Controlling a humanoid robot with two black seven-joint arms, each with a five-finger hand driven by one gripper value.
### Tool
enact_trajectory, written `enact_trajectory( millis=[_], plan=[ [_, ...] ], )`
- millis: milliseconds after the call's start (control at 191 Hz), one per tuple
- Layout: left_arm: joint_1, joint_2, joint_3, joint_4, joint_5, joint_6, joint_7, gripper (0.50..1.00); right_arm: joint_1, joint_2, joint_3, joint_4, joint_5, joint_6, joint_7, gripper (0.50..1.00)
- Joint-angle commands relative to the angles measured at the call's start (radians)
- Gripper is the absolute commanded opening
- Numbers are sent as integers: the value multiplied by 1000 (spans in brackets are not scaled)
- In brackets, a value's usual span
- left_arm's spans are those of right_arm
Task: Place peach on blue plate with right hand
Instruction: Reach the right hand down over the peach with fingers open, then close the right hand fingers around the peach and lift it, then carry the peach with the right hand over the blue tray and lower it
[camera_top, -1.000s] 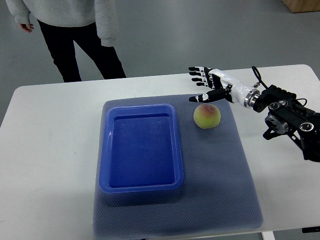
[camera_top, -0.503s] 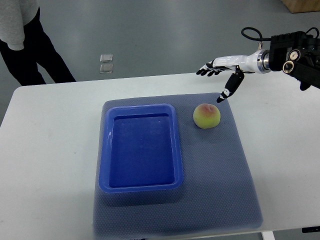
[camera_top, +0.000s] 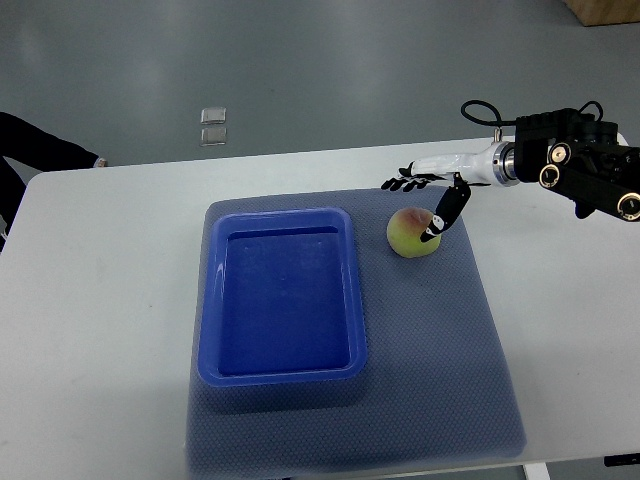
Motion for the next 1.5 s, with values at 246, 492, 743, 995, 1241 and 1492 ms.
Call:
enact_trajectory(
  millis=[246, 492, 743, 995, 1241, 1492],
  plan=[
    [0, 0, -1, 1, 0, 0, 0, 1000, -43, 26, -29, -10, -7, -82, 15, 919],
    [0, 0, -1, 1, 0, 0, 0, 1000, -75, 42, -36, -17, -46, -153, 44, 832],
    [0, 0, 1, 1, 0, 0, 0, 1000, -98, 60, -79, -37, -54, -217, 77, 556],
    [0, 0, 1, 1, 0, 0, 0, 1000, -57, 37, -75, -27, -51, -209, 91, 500],
    [0, 0, 1, 0, 0, 0, 0, 1000, 181, -127, -72, 144, 6, -127, 87, 500],
    [0, 0, 1, 0, 0, 0, 0, 1000, 272, -178, -76, 251, 19, -113, 83, 500]
  ],
)
